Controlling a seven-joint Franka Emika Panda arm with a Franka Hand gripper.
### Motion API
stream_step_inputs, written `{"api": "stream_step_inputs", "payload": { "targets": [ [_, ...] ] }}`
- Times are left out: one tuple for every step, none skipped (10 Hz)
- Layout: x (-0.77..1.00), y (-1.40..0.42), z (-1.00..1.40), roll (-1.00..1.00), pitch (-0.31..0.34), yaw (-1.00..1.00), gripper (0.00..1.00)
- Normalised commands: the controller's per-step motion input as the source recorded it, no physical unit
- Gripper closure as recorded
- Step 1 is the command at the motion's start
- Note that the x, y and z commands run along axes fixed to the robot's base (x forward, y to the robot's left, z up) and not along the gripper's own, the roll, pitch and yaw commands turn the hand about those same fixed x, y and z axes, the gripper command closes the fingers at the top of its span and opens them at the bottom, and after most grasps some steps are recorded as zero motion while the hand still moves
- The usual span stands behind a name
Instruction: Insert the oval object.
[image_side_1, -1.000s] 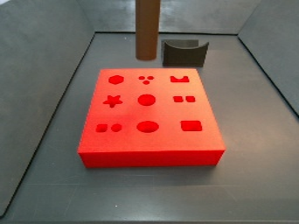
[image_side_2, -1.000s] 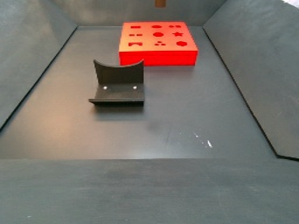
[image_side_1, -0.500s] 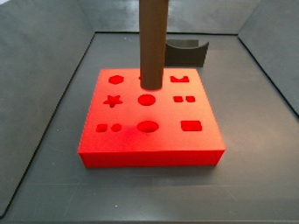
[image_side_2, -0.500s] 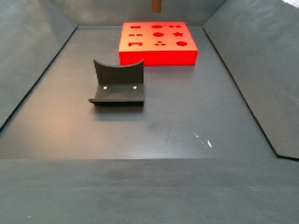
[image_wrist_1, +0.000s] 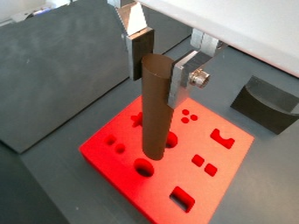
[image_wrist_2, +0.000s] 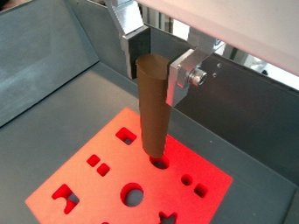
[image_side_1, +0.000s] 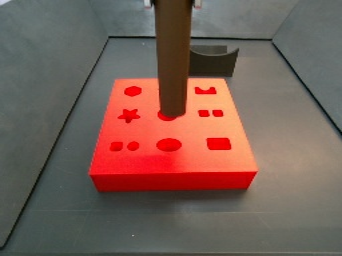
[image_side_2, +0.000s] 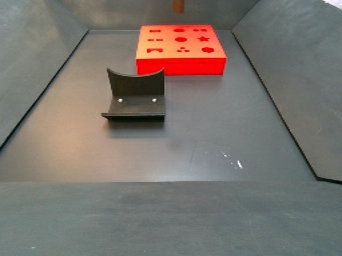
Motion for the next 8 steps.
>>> {"api": "stream_step_inputs", "payload": {
  "targets": [
    [0.10, -0.13, -0.23, 0.00, -0.010, -0.03, 1.00],
    [0.03, -0.13, -0.33, 0.00, -0.036, -0.05, 1.00],
    [0.00, -0.13, -0.43, 0.00, -0.054, -0.07, 1.00],
    [0.00, -0.08, -0.43, -0.01, -0.053, -0.11, 1.00],
    [0.00, -0.03, -0.33, 0.00, -0.017, -0.16, 1.00],
    [0.00, 0.00, -0.23, 0.00, 0.000, -0.15, 1.00],
    [0.00, 0.00, -0.12, 0.00, 0.000, -0.05, 1.00],
    [0.00, 0.00, 0.00, 0.03, 0.004, 0.00, 1.00]
  ]
}}
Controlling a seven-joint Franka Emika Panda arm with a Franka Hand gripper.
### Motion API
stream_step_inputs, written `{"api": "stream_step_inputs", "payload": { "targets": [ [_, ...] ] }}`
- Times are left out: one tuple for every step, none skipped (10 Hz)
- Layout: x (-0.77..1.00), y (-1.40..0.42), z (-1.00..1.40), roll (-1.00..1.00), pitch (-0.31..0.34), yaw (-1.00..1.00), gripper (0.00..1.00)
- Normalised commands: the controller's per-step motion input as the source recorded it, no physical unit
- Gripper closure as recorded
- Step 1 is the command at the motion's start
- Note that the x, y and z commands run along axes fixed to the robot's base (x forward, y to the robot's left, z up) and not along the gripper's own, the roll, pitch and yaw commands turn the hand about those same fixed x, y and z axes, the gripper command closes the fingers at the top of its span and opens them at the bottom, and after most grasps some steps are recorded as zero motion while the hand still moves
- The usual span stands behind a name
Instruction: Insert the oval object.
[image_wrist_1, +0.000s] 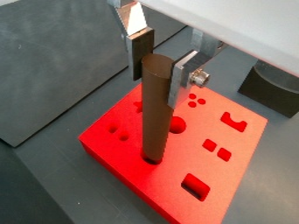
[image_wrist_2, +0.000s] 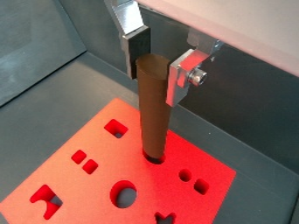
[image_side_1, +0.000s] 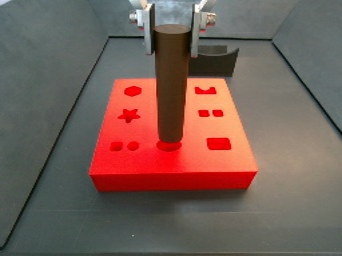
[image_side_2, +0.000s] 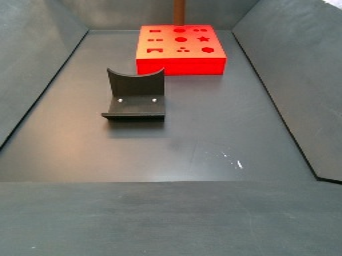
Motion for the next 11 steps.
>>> {"api": "stream_step_inputs", "payload": {
  "targets": [
    [0.00, 0.00, -0.10, 0.01, 0.000, 0.00, 1.00],
    [0.14, -0.03, -0.16, 0.02, 0.000, 0.00, 1.00],
    [0.13, -0.01, -0.15, 0.02, 0.000, 0.00, 1.00],
    [0.00, 0.00, -0.03, 0.00, 0.000, 0.00, 1.00],
    [0.00, -0.01, -0.10, 0.00, 0.000, 0.00, 1.00],
    [0.01, -0.01, -0.12, 0.00, 0.000, 0.00, 1.00],
    [0.00, -0.01, -0.13, 0.00, 0.000, 0.00, 1.00],
    [0.00, -0.03, -0.14, 0.00, 0.000, 0.00, 1.00],
    [0.02, -0.03, -0.13, 0.00, 0.000, 0.00, 1.00],
    [0.05, -0.06, -0.14, 0.00, 0.000, 0.00, 1.00],
    [0.20, -0.10, -0.15, 0.02, 0.000, 0.00, 1.00]
  ]
}}
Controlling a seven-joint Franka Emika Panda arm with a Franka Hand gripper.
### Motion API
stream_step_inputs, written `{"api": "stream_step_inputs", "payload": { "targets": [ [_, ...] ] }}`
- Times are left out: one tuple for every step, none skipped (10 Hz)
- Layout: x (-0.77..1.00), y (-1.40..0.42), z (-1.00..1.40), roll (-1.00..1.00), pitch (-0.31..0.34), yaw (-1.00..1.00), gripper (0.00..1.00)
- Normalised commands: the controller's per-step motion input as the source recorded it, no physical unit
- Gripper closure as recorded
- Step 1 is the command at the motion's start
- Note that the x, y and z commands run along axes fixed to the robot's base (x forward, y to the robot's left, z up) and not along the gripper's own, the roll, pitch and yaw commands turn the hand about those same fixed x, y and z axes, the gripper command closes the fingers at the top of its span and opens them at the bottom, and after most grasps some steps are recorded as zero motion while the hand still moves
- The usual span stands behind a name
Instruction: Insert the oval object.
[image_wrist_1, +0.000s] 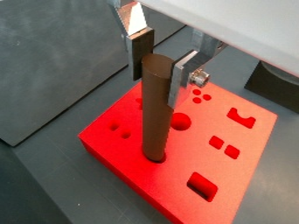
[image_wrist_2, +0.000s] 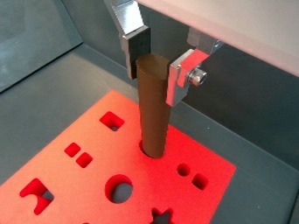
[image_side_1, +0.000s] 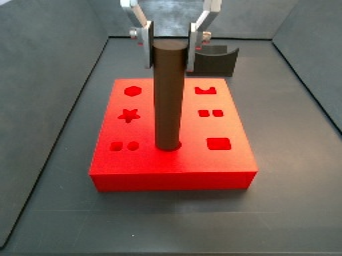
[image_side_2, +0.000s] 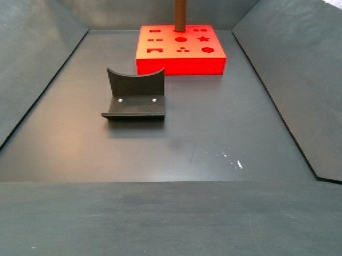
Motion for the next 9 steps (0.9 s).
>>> {"api": "stream_step_inputs", "payload": {
  "targets": [
    [0.23, -0.11, -0.13, 0.03, 0.000, 0.00, 1.00],
    [0.12, -0.04, -0.10, 0.02, 0.000, 0.00, 1.00],
    [0.00, 0.00, -0.06, 0.01, 0.000, 0.00, 1.00],
    [0.00, 0.00, -0.07, 0.01, 0.000, 0.00, 1.00],
    [0.00, 0.00, -0.10, 0.02, 0.000, 0.00, 1.00],
    [0.00, 0.00, -0.29, 0.00, 0.000, 0.00, 1.00],
    [0.00, 0.00, -0.63, -0.01, 0.049, -0.16, 1.00],
    [0.00, 0.00, -0.59, -0.04, 0.036, -0.13, 1.00],
    [0.11, 0.00, -0.51, -0.04, 0.000, -0.10, 1.00]
  ]
}}
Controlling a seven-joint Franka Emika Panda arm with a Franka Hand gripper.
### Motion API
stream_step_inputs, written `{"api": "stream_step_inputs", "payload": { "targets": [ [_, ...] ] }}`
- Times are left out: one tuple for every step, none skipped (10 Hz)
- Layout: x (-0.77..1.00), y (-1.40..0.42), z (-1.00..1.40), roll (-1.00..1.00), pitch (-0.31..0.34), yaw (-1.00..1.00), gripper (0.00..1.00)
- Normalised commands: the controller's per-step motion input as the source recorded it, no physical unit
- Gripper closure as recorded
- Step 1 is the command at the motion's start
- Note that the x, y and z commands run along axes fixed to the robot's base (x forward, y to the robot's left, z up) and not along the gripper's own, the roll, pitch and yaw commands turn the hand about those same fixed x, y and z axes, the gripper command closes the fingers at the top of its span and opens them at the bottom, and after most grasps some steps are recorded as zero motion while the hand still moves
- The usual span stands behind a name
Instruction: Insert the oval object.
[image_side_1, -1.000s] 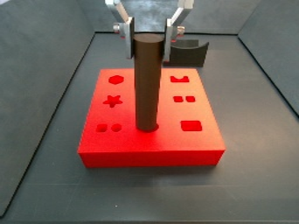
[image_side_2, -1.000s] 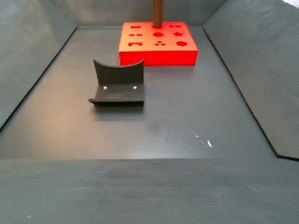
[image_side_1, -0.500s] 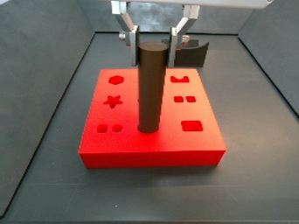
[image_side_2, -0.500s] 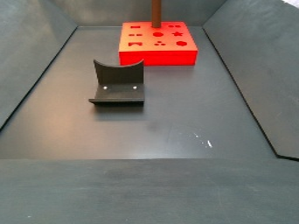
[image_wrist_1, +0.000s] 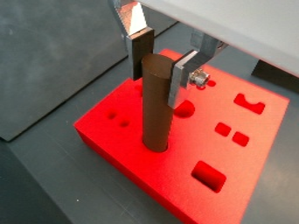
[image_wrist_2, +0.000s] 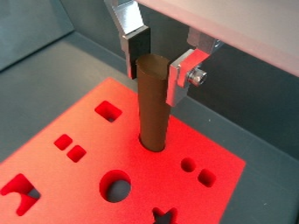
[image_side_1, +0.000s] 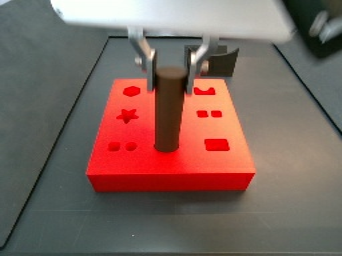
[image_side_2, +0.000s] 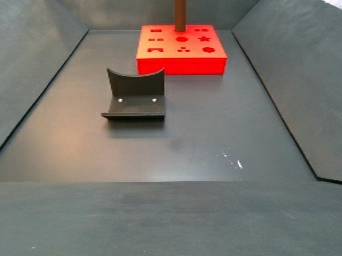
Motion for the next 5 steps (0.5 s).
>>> {"api": "stream_step_inputs", "payload": {
  "targets": [
    [0.14, 0.00, -0.51, -0.04, 0.000, -0.09, 1.00],
    [0.15, 0.00, -0.52, -0.03, 0.000, -0.09, 1.00],
    [0.10, 0.00, -0.49, -0.01, 0.000, -0.08, 1.00],
    [0.00, 0.00, 0.00, 0.02, 0.000, 0.00, 1.00],
    [0.00, 0.00, 0.00, 0.00, 0.000, 0.00, 1.00]
  ]
}}
